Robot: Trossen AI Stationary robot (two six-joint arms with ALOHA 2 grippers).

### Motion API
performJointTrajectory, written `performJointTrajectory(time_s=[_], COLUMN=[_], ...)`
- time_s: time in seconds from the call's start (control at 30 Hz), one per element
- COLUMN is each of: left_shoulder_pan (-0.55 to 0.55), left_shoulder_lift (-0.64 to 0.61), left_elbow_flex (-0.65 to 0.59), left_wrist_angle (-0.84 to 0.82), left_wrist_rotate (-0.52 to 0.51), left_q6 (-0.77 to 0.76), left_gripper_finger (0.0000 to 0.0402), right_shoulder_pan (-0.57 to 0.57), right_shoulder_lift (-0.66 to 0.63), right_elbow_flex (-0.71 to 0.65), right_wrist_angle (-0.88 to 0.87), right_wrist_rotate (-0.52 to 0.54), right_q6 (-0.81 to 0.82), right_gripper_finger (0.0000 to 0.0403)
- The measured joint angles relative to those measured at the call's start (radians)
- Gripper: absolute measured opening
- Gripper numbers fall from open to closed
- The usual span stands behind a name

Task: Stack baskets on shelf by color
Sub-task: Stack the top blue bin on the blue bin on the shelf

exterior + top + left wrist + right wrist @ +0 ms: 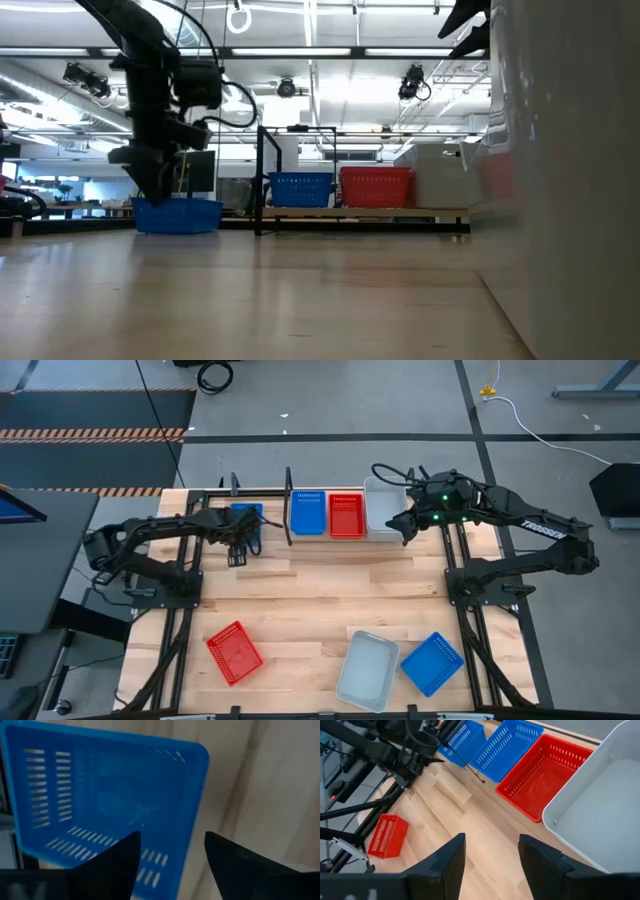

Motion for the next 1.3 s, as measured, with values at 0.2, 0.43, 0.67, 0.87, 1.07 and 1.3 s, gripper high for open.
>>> performJointTrajectory(time_s=[0.2, 0.43, 0.67, 0.87, 1.07, 1.3], left_shoulder_pan=[0.023, 0.02, 0.009, -0.049, -0.095, -0.196], left_shoulder_lift=[0.137, 0.201, 0.192, 0.135, 0.118, 0.111], left_elbow_flex=[0.0, 0.0, 0.081, 0.256, 0.5, 0.797], left_wrist_angle=[-0.002, 0.002, -0.141, -0.282, -0.594, -0.603], left_wrist_rotate=[0.075, 0.08, 0.118, 0.119, 0.11, 0.039], left_q6=[0.001, -0.025, -0.107, -0.152, -0.294, -0.286], left_gripper_finger=[0.0207, 0.0098, 0.0009, 0.0004, 0.0003, 0.0002], right_shoulder_pan=[0.025, 0.044, 0.044, 0.043, 0.043, 0.043], right_shoulder_lift=[0.002, 0.002, 0.002, 0.002, 0.002, 0.002], right_elbow_flex=[0.0, 0.0, 0.0, 0.0, 0.0, 0.0], right_wrist_angle=[0.0, 0.0, 0.0, 0.001, 0.002, 0.039], right_wrist_rotate=[0.0, 0.003, 0.008, 0.011, 0.011, 0.011], right_q6=[0.045, 0.05, 0.022, -0.016, -0.045, -0.084], right_gripper_finger=[0.0187, 0.0187, 0.0187, 0.0187, 0.0187, 0.0187])
